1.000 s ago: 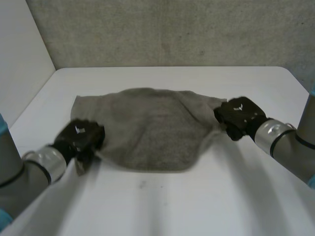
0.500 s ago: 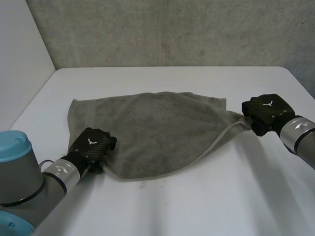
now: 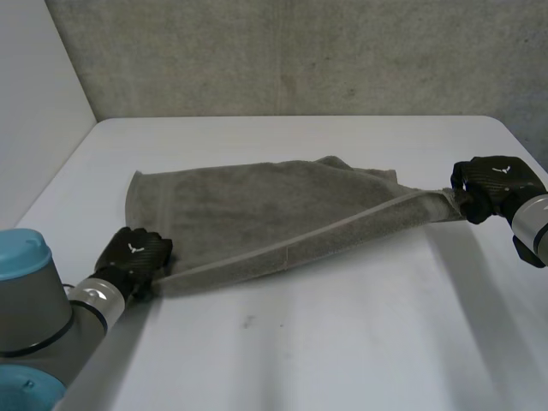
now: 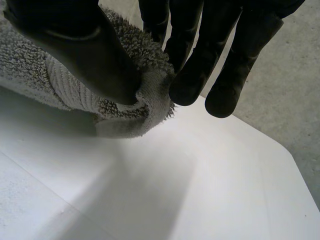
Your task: Fold the towel.
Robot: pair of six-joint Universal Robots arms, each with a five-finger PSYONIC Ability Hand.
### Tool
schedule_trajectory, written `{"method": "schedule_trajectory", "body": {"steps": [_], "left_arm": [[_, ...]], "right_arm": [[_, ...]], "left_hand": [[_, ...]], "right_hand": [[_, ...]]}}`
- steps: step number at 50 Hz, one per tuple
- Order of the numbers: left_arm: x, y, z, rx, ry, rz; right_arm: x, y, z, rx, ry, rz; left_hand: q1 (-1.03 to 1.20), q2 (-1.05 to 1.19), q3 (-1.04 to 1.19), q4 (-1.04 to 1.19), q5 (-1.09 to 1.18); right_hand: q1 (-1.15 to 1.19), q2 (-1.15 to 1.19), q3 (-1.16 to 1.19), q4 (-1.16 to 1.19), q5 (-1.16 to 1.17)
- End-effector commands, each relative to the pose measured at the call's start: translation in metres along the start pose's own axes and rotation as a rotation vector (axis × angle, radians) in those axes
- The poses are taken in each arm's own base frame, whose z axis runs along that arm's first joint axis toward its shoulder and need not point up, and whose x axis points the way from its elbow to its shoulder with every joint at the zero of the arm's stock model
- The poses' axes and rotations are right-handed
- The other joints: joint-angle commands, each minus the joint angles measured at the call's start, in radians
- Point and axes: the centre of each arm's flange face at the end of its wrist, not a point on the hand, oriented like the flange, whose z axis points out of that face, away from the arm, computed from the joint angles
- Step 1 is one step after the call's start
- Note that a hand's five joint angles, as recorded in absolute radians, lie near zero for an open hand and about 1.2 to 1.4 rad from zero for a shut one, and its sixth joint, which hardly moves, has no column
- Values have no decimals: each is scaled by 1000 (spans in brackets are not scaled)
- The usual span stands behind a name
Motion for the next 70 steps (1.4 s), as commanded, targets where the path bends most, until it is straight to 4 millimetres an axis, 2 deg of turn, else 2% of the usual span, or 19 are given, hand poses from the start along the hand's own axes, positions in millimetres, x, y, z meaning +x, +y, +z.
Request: {"method": "schedule_trajectory", "body": {"steps": [1,12,17,23,26,28,31,36,39,44,50,56,61,62,64,66,67,69,70], "left_arm": [[-6,-4,-8,9,-21,-2],[-10,-2,-16,3,-35,-10],[-15,5,-17,-23,-48,-26],[-21,4,-20,-41,-59,-37],[-34,4,-29,-69,-97,-57],[-48,-3,-42,-69,-132,-71],[-52,-12,-51,-48,-132,-74],[-58,-50,-92,65,-90,-69],[-61,-65,-111,109,-96,-60],[-62,-80,-125,159,-99,-44],[-67,-81,-121,148,-103,-46],[-67,-70,-105,95,-61,-78],[-71,-59,-67,97,-32,-82],[-71,-59,-67,97,-32,-82],[-72,-59,-56,106,-27,-79],[-78,-58,-33,112,-27,-90],[-78,-58,-33,112,-27,-90],[-78,-57,-11,98,-22,-111],[-78,-57,-11,98,-21,-111]], "right_arm": [[0,0,0,3,1,-3],[2,-2,2,8,7,-4],[1,-3,1,5,0,-3],[-3,0,-5,-21,-25,0],[-6,-2,-15,-44,-47,-36],[-5,-4,-31,-68,-65,-117],[1,-2,-38,-88,-69,-159],[2,-3,-68,-129,-160,-246],[2,-7,-83,-144,-221,-206],[6,-24,-98,-97,-269,-166],[13,-42,-104,-58,-246,-186],[18,-38,-98,-87,-223,-186],[24,-18,-68,-189,-226,-159],[24,-18,-68,-190,-226,-159],[21,-14,-60,-208,-240,-157],[14,-6,-42,-229,-265,-153],[14,-6,-42,-229,-265,-153],[15,0,-23,-229,-243,-105],[15,0,-22,-229,-243,-104]], "left_hand": [[146,145,145,147,148],[231,230,230,232,233],[656,655,655,657,658],[656,656,655,658,658],[656,656,655,658,658],[656,656,655,658,658],[656,656,655,658,658],[656,656,655,658,658],[656,656,655,658,658],[656,656,655,658,658],[656,656,655,658,658],[656,656,655,658,658],[656,656,655,658,658],[656,656,655,658,658],[656,656,655,658,658],[656,656,655,658,658],[656,656,655,658,658],[656,656,655,658,658],[656,656,655,658,658]], "right_hand": [[88,76,58,62,70],[88,76,58,62,70],[88,76,58,62,70],[88,76,58,62,70],[88,76,58,62,70],[88,76,58,62,70],[88,76,58,62,70],[88,76,58,62,70],[88,76,58,62,70],[88,76,58,62,70],[88,76,58,62,70],[88,76,58,62,70],[88,76,58,62,70],[88,76,58,62,70],[88,76,58,62,70],[88,76,58,62,70],[88,76,58,62,70],[88,76,58,62,70],[88,76,58,62,70]]}}
